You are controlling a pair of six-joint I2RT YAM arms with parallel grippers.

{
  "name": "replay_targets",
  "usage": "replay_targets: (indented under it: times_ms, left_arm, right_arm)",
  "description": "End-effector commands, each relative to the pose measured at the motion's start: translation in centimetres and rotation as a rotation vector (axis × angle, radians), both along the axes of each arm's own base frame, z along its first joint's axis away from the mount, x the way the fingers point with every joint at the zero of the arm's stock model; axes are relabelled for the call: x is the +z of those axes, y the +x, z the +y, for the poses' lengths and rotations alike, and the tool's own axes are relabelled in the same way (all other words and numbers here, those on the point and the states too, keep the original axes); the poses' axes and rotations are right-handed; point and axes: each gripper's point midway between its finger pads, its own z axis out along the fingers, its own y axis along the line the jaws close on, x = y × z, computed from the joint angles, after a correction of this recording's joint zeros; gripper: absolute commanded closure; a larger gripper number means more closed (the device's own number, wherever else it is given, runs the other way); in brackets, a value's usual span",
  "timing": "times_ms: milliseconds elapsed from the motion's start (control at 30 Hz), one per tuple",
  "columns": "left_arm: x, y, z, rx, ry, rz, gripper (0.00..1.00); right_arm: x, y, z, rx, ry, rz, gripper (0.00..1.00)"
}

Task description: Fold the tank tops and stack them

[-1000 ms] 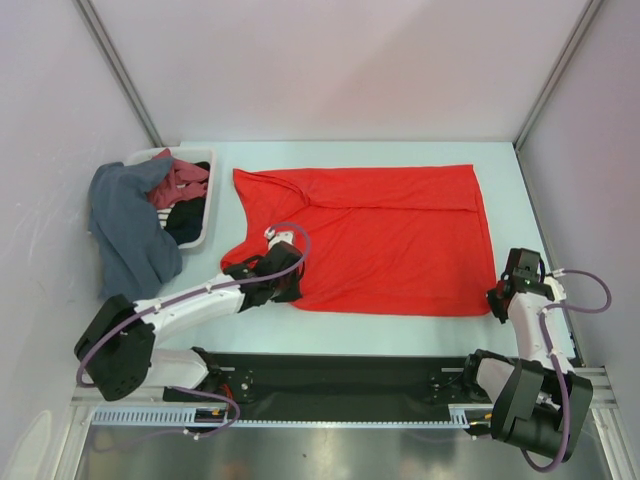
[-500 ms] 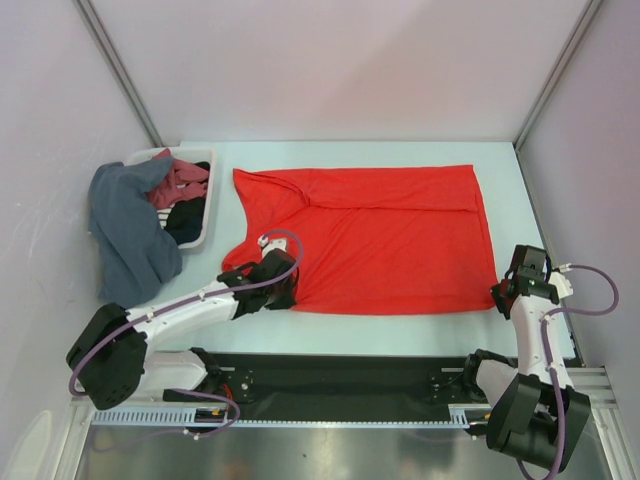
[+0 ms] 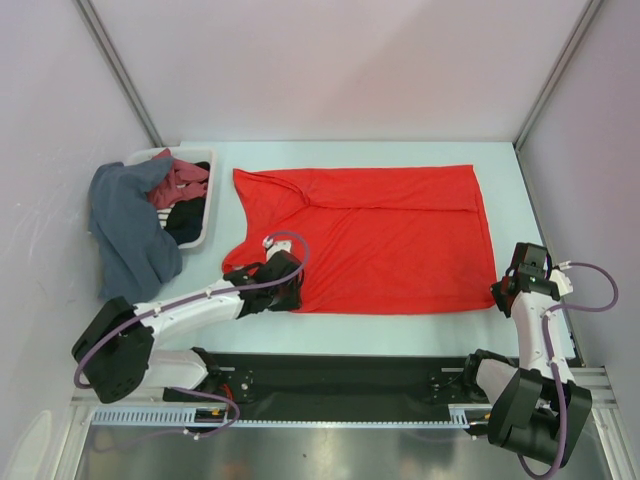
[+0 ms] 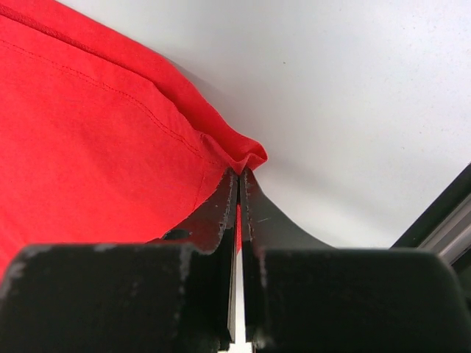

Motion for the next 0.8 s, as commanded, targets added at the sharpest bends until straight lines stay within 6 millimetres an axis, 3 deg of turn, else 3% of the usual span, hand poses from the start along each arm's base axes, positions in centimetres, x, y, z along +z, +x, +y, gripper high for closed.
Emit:
replay_targets:
  times_ms: [0, 333, 433, 467, 500, 733, 767]
  left_arm:
    - [0.9, -0.2, -0.2, 0.001, -0.02, -0.042, 0.58]
    - [0.3, -0.2, -1.9, -0.047, -0.04, -0.031, 0.59]
    - [-0.5, -0.2, -2.0, -0.047, -0.016, -0.008, 0.73]
    - [-0.8, -0.3, -1.7, -0.031, 0.001, 0.002, 0.92]
    - [-0.7, -0.3, -1.5, -0.023, 0.001, -0.005, 0.99]
    - [0.9, 0.6, -1.6, -0.021, 0.007, -0.042, 1.0]
    - [1.9, 1.2, -2.0, -0.02, 0.001, -0.061, 1.0]
  right_arm:
    - [1.2, 1.0, -0.7, 0.003, -0.027, -0.039, 1.0]
    - [0.8, 0.9, -0.6, 0.01, -0.023, -0.032, 1.0]
    - [0.9, 1.0, -0.7, 0.009, -0.022, -0.035, 1.0]
    - [0.9, 1.1, -0.7, 0.01, -0.02, -0.034, 1.0]
    - [1.0, 1.2, -0.7, 0.01, -0.023, -0.037, 1.0]
    - [2.0, 2.1, -1.1, 0.002, -0.029, -0.068, 1.0]
    - [2.1, 2.2, -1.1, 0.0, -0.028, -0.07, 1.0]
